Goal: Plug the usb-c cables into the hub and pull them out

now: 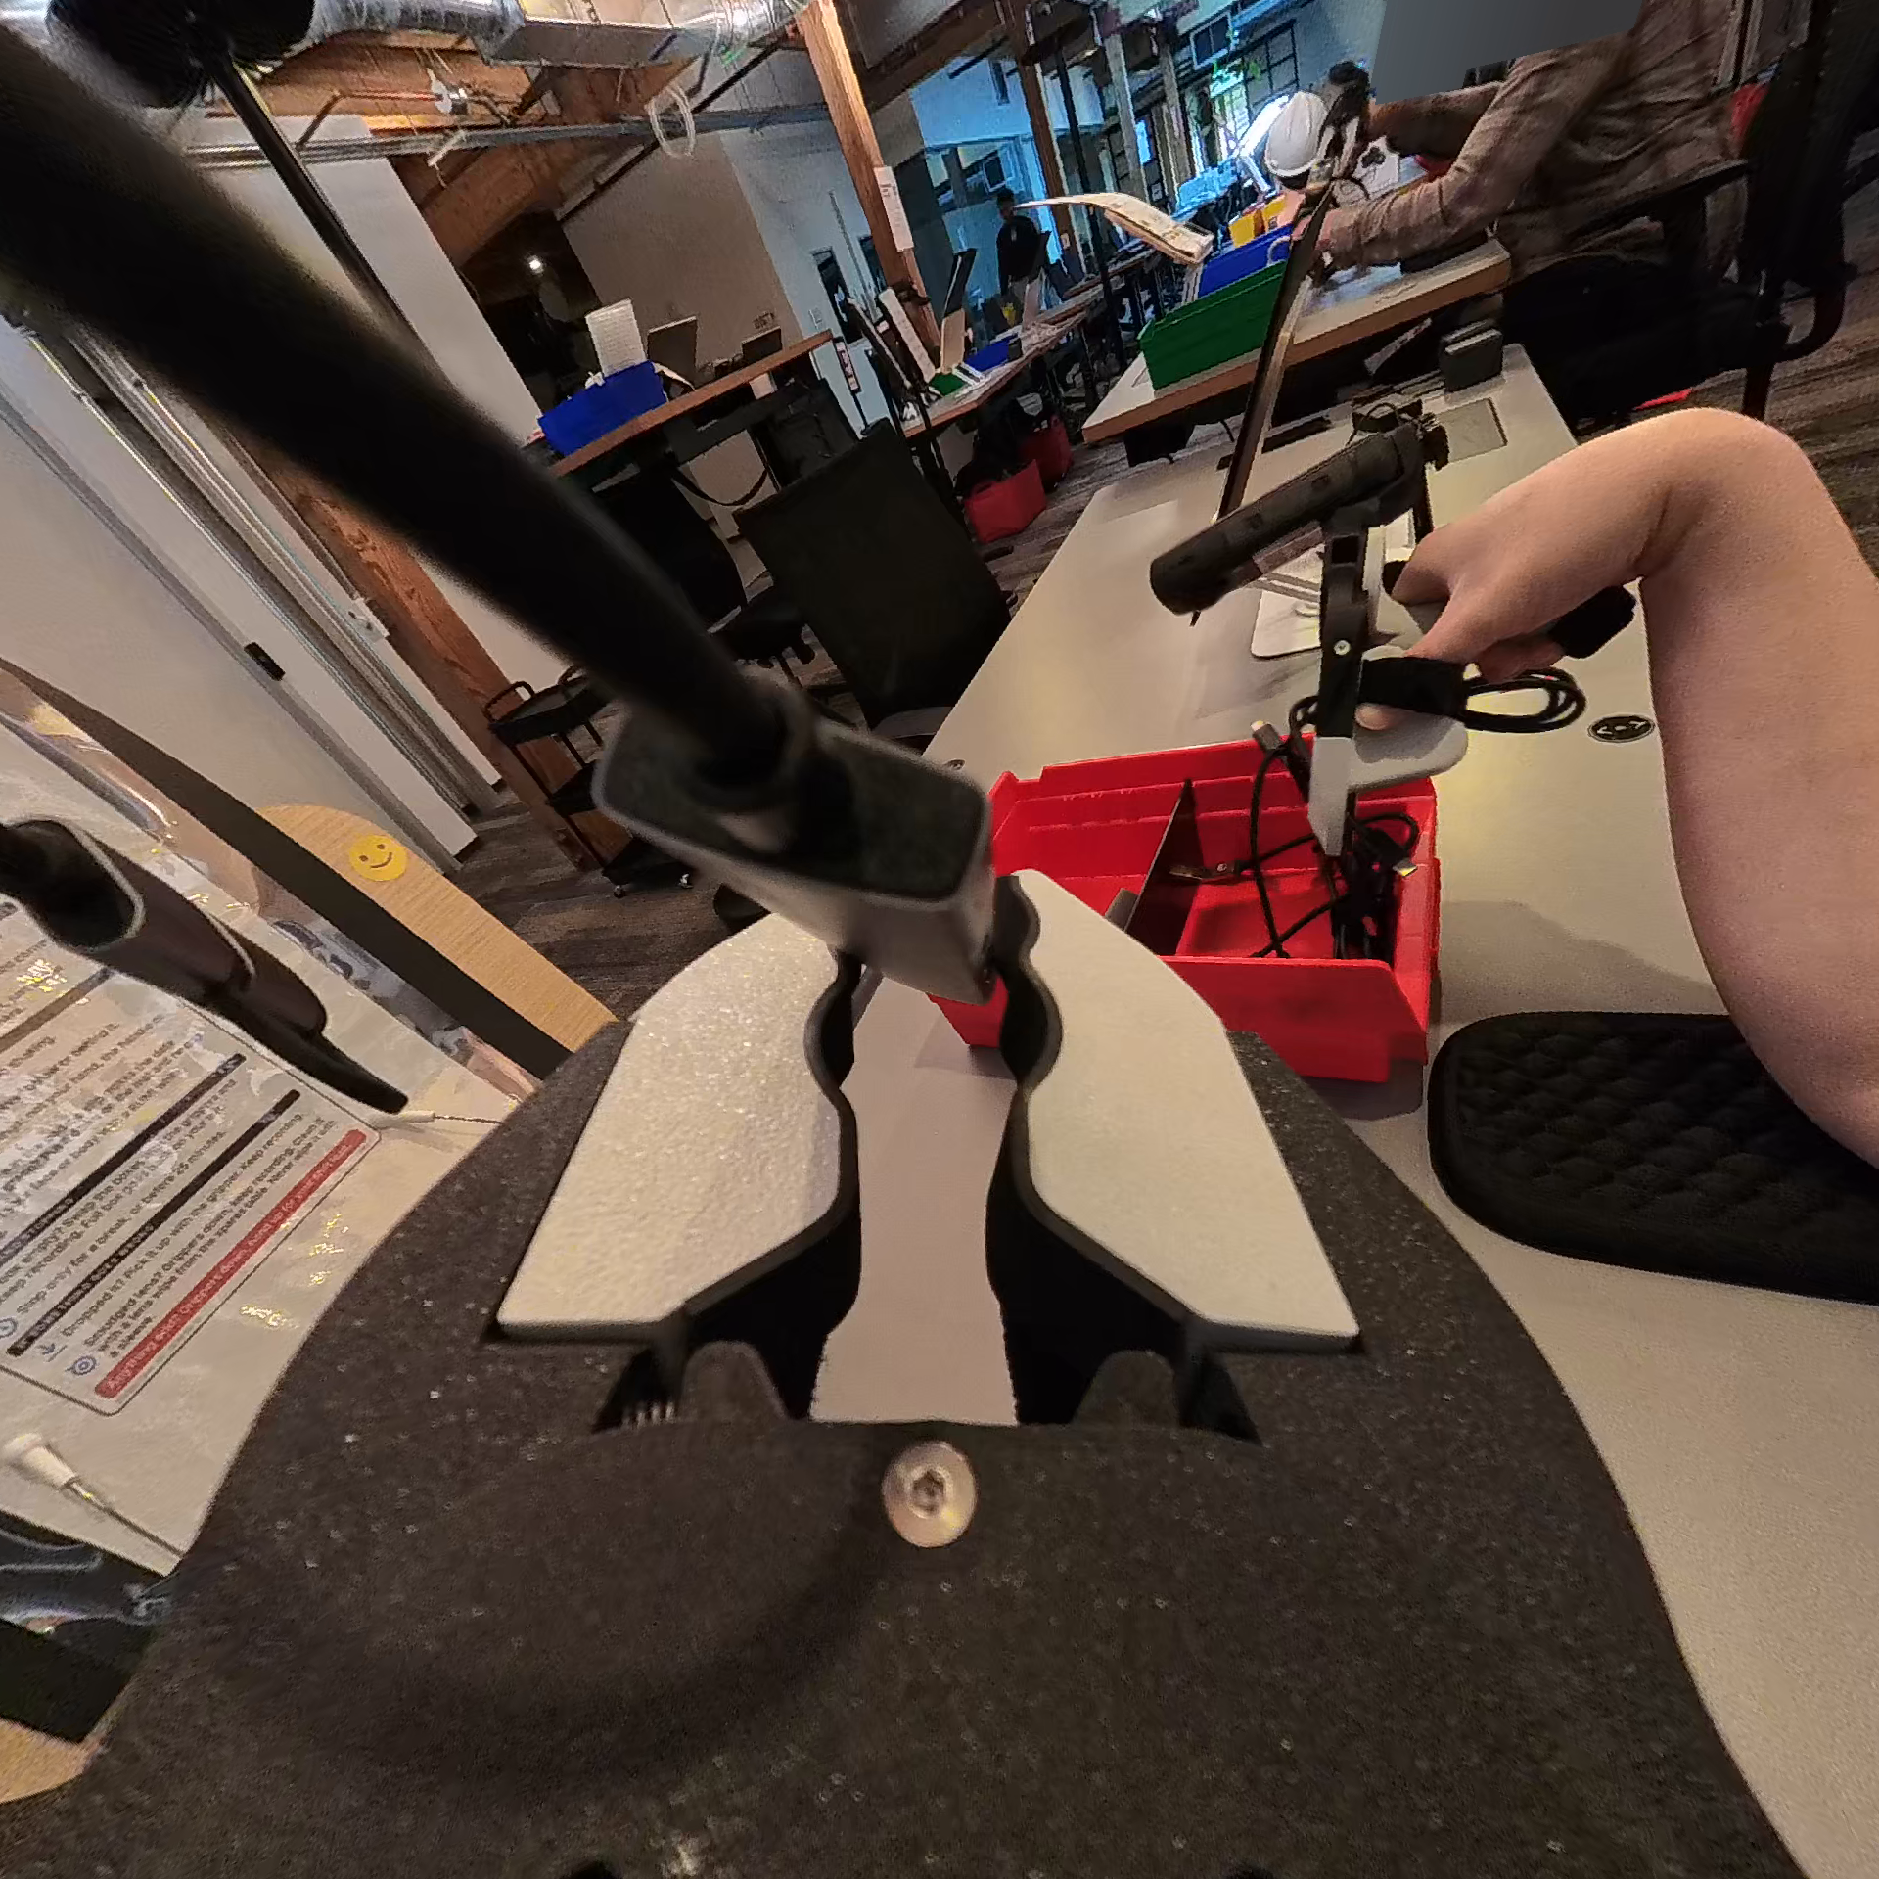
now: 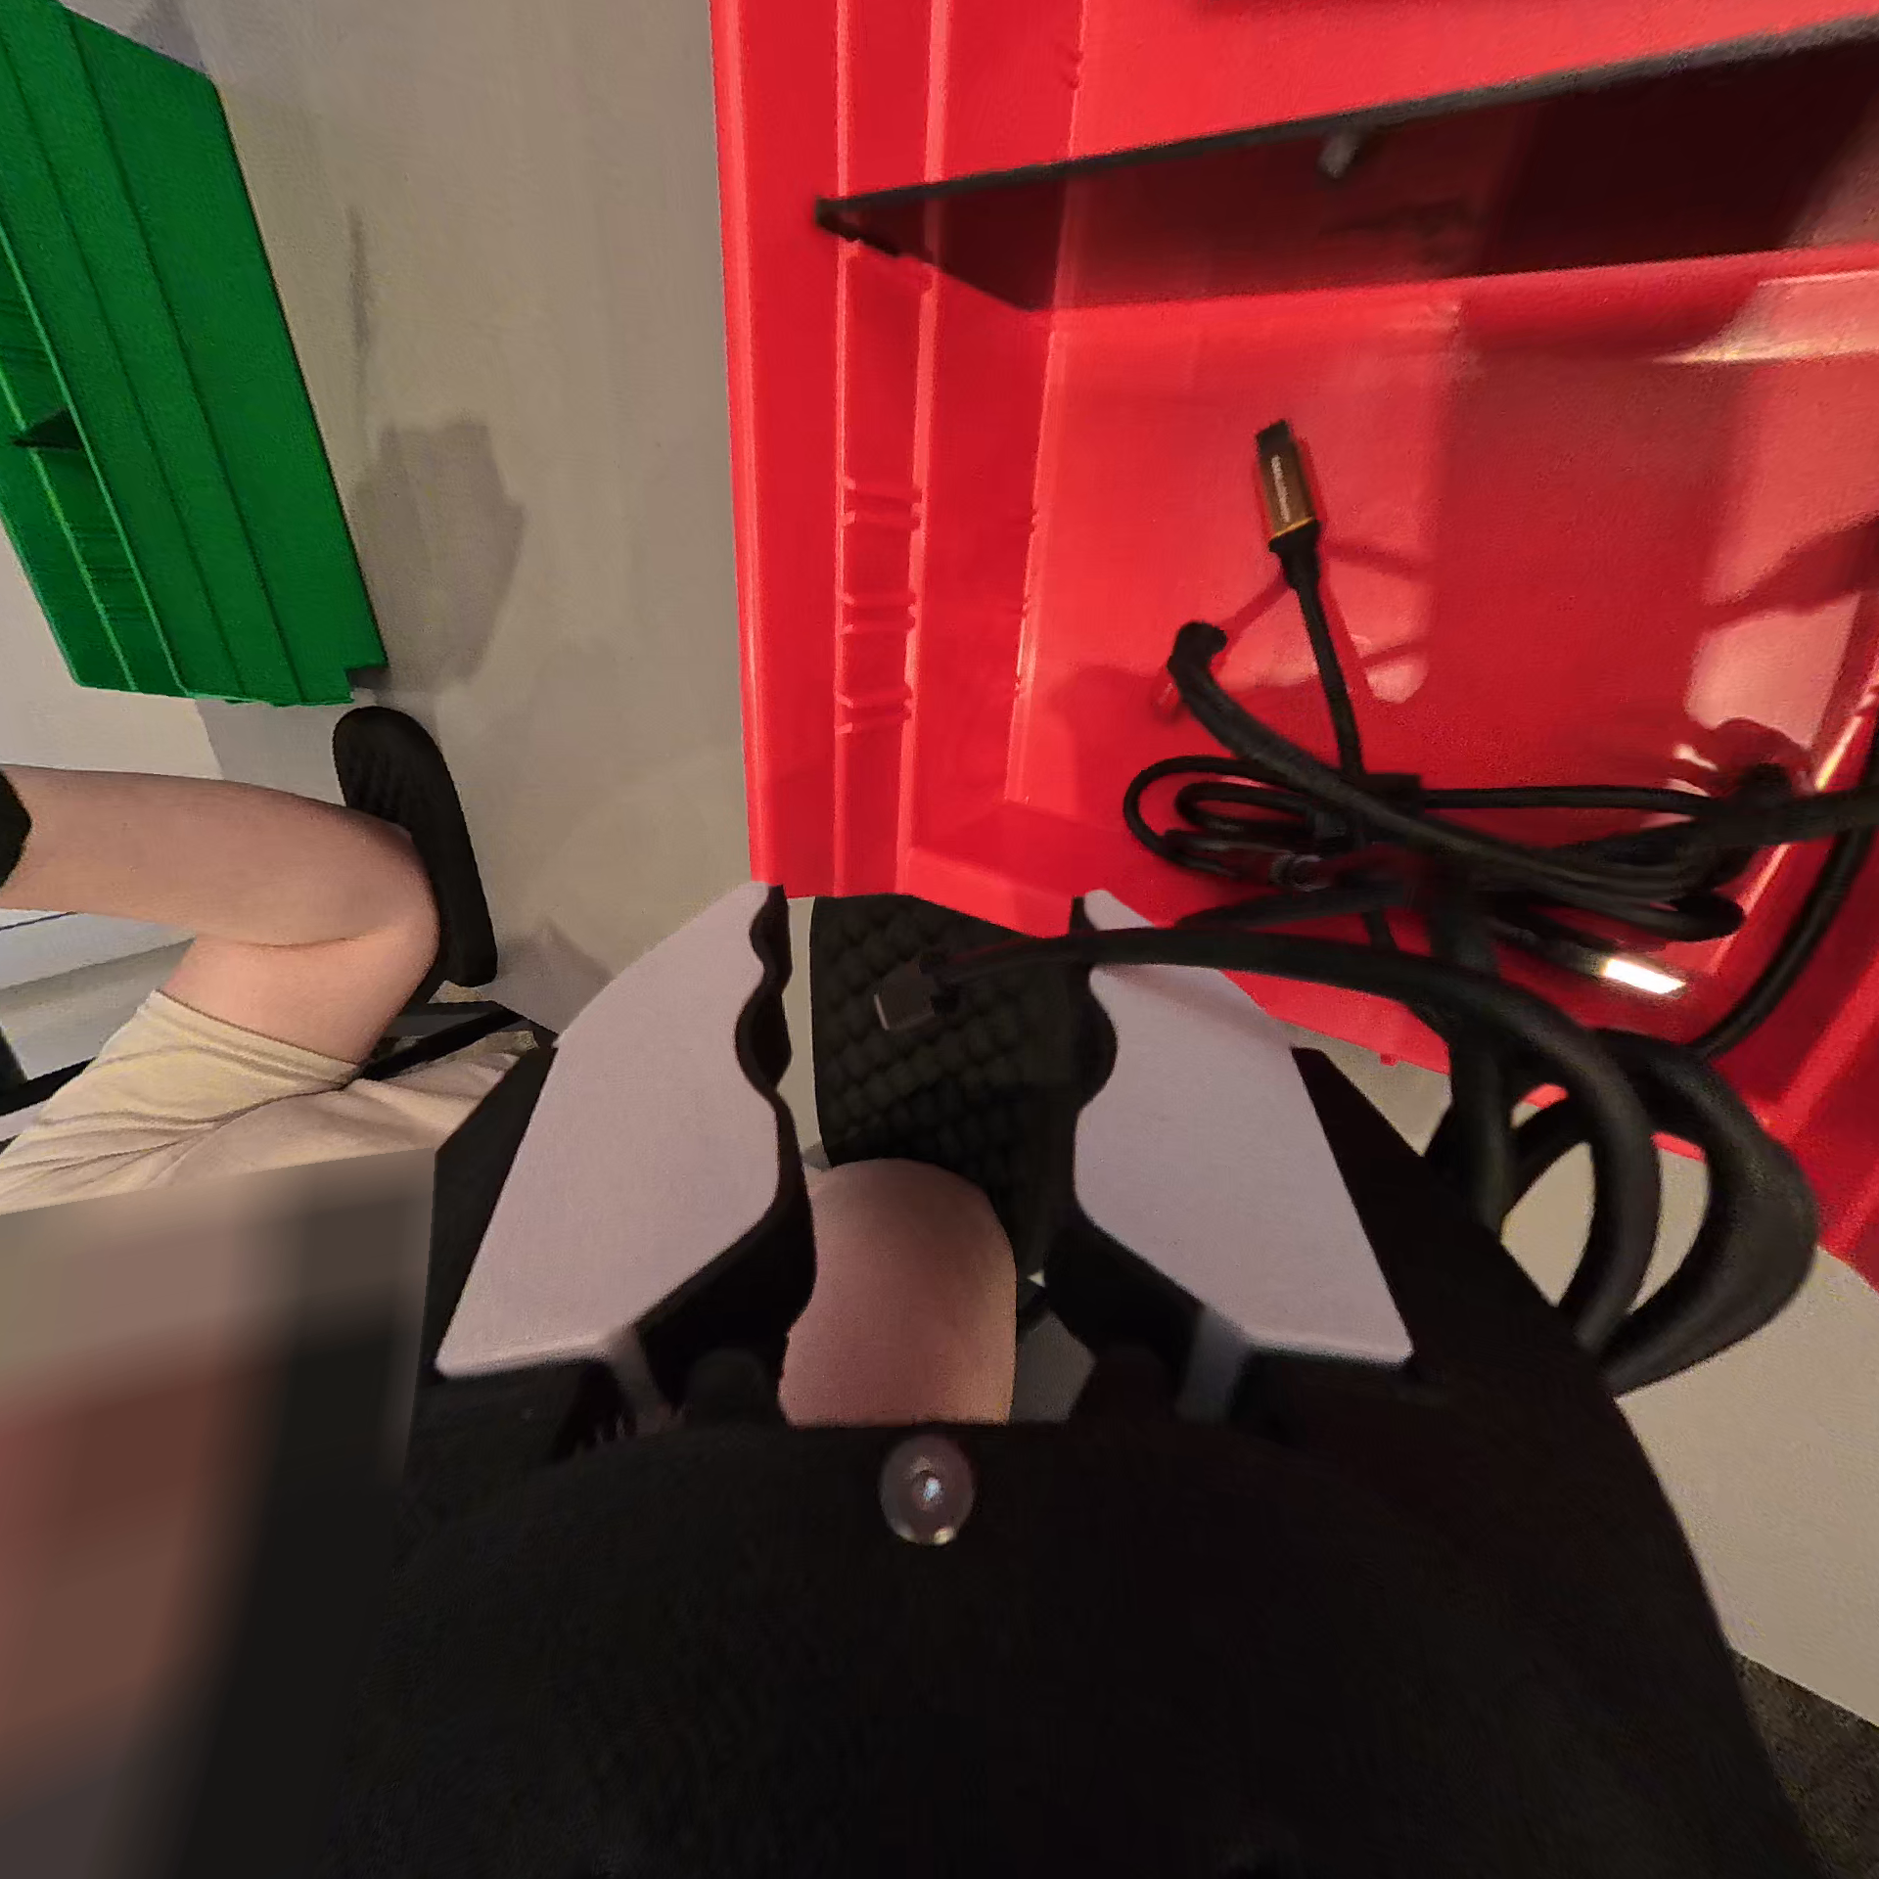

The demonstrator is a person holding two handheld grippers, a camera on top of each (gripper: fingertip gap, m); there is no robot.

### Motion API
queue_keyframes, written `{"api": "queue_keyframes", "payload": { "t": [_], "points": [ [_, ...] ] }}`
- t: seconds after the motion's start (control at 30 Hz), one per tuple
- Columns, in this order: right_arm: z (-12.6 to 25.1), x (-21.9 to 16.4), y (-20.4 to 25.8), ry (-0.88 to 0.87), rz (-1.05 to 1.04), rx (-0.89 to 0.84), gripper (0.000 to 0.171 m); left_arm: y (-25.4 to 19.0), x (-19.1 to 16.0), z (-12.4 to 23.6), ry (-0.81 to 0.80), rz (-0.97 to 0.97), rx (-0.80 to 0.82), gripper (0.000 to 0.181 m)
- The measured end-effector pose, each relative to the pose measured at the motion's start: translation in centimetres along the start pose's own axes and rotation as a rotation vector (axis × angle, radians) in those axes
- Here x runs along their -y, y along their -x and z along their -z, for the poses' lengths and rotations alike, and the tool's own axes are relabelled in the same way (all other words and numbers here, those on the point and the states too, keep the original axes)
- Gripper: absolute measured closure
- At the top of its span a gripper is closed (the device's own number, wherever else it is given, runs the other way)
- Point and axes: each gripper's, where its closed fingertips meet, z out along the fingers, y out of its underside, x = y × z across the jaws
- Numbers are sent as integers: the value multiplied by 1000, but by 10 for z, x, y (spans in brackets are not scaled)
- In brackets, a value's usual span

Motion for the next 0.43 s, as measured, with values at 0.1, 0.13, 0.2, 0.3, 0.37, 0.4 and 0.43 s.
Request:
{"api": "queue_keyframes", "payload": {
  "t": [0.1,0.13,0.2,0.3,0.37,0.4,0.43],
  "points": [
    [-1,-5,-6,20,-25,19,119,0,0,0,-1,-2,2,157],
    [-1,-6,-8,24,-32,31,119,0,0,0,-1,-3,3,157],
    [-2,-5,-5,19,-16,114,119,0,0,0,0,-2,4,157],
    [-5,-8,2,56,54,247,120,0,0,0,-4,-3,6,157],
    [-5,-6,9,56,78,318,121,0,0,0,-3,-4,6,157],
    [-5,-6,11,58,91,333,122,0,0,0,-2,-5,7,157],
    [-5,-6,14,60,109,345,122,0,0,-1,0,-6,7,157]
  ]
}}
